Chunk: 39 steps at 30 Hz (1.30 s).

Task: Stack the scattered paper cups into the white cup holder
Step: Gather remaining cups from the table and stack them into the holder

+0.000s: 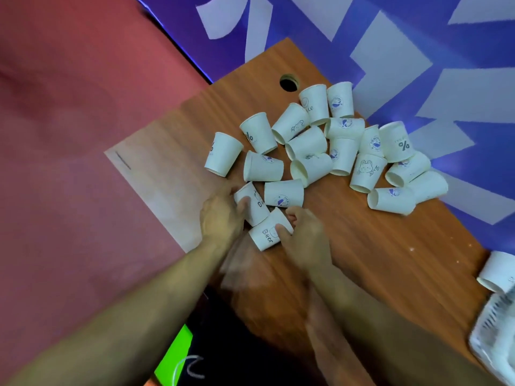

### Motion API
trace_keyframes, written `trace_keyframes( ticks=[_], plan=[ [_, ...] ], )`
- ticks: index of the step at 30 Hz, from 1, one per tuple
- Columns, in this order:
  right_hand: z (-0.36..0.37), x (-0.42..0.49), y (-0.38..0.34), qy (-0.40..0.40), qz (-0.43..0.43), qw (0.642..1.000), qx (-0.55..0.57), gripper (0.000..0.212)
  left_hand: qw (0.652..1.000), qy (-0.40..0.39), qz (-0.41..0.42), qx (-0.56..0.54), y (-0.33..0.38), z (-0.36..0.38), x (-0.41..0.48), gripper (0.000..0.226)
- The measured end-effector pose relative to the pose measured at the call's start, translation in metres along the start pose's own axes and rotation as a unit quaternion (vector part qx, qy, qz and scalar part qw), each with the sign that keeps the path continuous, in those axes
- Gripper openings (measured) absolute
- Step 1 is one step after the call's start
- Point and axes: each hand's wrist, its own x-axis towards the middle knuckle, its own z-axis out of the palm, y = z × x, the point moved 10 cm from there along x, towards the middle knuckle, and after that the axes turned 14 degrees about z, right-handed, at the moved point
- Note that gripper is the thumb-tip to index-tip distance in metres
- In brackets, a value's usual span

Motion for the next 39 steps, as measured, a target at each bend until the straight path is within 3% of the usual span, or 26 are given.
trace_keyframes(
  ticks=[10, 16, 23, 31, 39],
  plan=[
    [0.009, -0.016, 0.028, -0.076, 0.064, 0.993, 0.057, 0.025, 0.996, -0.037, 0.035, -0.070, 0.005, 0.017, -0.021, 0.015],
    [-0.028, -0.040, 0.056, -0.037, 0.080, 0.990, 0.106, 0.007, 0.994, -0.038, 0.069, -0.070, 0.036, 0.026, -0.047, 0.011],
    [-0.095, -0.075, 0.124, 0.049, 0.114, 0.984, 0.131, 0.016, 0.979, -0.065, 0.192, 0.005, 0.129, 0.061, -0.085, 0.013],
    [-0.173, -0.138, 0.240, 0.155, 0.122, 0.971, 0.138, 0.007, 0.930, -0.089, 0.349, 0.072, 0.245, 0.140, -0.168, 0.019],
    [-0.225, -0.192, 0.361, 0.234, 0.127, 0.957, 0.116, 0.021, 0.857, -0.163, 0.473, 0.126, 0.340, 0.236, -0.267, 0.019]
  ],
)
